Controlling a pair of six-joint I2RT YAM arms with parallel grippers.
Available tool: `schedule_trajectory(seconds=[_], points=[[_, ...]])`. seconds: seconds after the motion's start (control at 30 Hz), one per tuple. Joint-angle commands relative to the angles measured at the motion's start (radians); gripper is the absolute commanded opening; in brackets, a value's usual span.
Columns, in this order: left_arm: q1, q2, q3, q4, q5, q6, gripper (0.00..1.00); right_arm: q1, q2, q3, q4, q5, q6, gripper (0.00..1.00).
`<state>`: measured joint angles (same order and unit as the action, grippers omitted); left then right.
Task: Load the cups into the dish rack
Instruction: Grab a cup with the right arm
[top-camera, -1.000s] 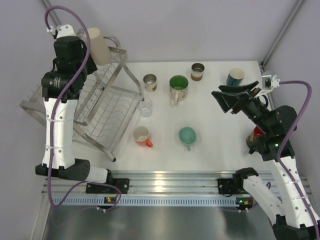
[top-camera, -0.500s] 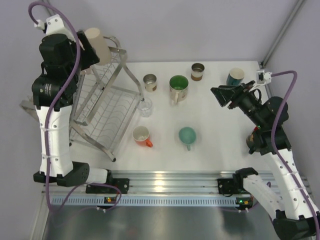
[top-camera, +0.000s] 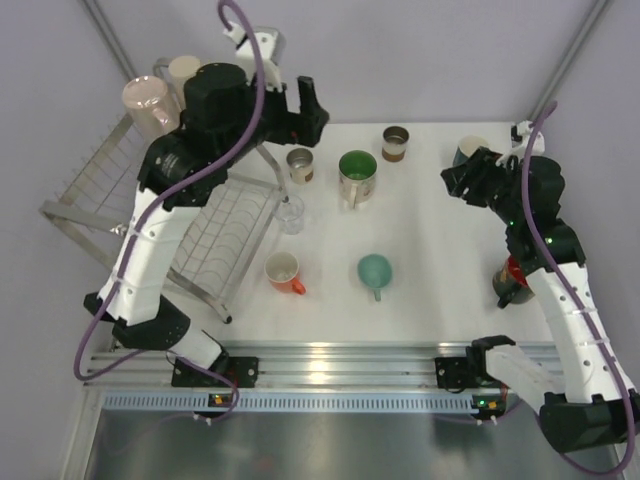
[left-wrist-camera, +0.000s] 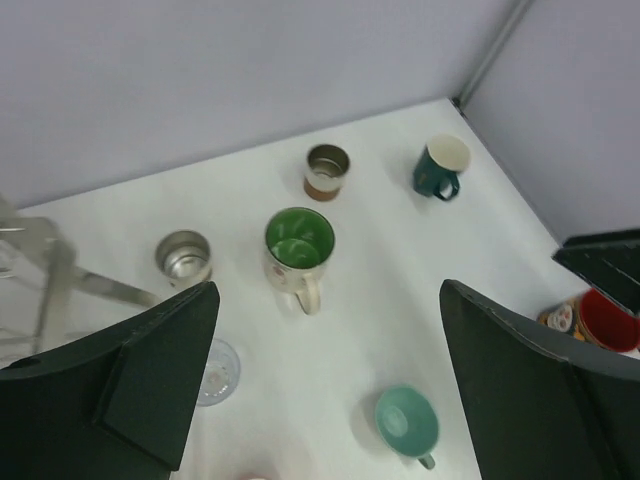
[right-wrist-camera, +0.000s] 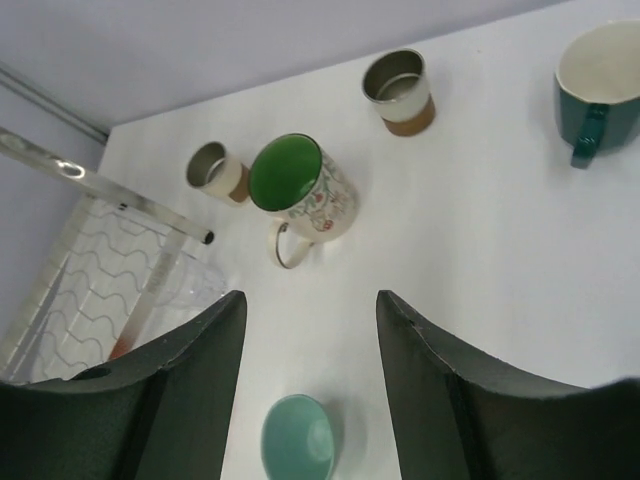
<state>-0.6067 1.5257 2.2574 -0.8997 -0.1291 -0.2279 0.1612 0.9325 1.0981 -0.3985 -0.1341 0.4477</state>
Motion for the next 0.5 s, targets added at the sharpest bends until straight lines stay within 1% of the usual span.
schedule_trajectory(seconds=[0.0, 0.03, 0.07, 0.13, 0.17, 0.23, 0.27, 0.3, 0.33, 0.37, 0.4, 0.47], points=[[-0.109, 0.016, 0.002, 0.038, -0.038, 0.052, 0.98, -0.032, 0.023, 0.049, -0.101, 0.085, -0.020, 0.55], [-0.132, 0.017, -0.008, 0.039, -0.027, 0.050, 0.98, -0.038, 0.026, 0.049, -0.115, 0.167, -0.012, 0.54], [-0.178, 0.019, -0.030, 0.039, 0.003, 0.050, 0.99, -0.043, 0.031, 0.054, -0.131, 0.216, -0.001, 0.54], [-0.224, 0.019, -0.059, 0.041, 0.019, 0.048, 0.99, -0.075, 0.031, 0.059, -0.184, 0.340, 0.009, 0.52], [-0.272, 0.021, -0.093, 0.048, 0.026, 0.050, 0.99, -0.093, 0.025, 0.062, -0.198, 0.365, 0.017, 0.52], [-0.310, 0.007, -0.134, 0.068, 0.045, 0.036, 0.98, -0.147, 0.017, 0.060, -0.218, 0.418, 0.028, 0.52], [-0.336, -0.002, -0.197, 0.085, 0.060, 0.027, 0.98, -0.150, 0.003, 0.056, -0.238, 0.432, 0.040, 0.52], [-0.341, -0.016, -0.235, 0.135, 0.106, 0.009, 0.98, -0.205, -0.001, 0.051, -0.252, 0.444, 0.048, 0.52], [-0.343, -0.053, -0.277, 0.165, 0.123, -0.002, 0.98, -0.218, -0.006, 0.048, -0.269, 0.473, 0.057, 0.52], [-0.344, -0.073, -0.368, 0.195, 0.125, -0.017, 0.98, -0.230, -0.012, 0.042, -0.307, 0.496, 0.072, 0.52], [-0.343, -0.120, -0.415, 0.265, 0.179, -0.019, 0.98, -0.241, -0.012, 0.040, -0.335, 0.557, 0.086, 0.52], [-0.343, -0.163, -0.525, 0.317, 0.183, -0.022, 0.98, -0.247, -0.015, 0.026, -0.387, 0.597, 0.111, 0.52]])
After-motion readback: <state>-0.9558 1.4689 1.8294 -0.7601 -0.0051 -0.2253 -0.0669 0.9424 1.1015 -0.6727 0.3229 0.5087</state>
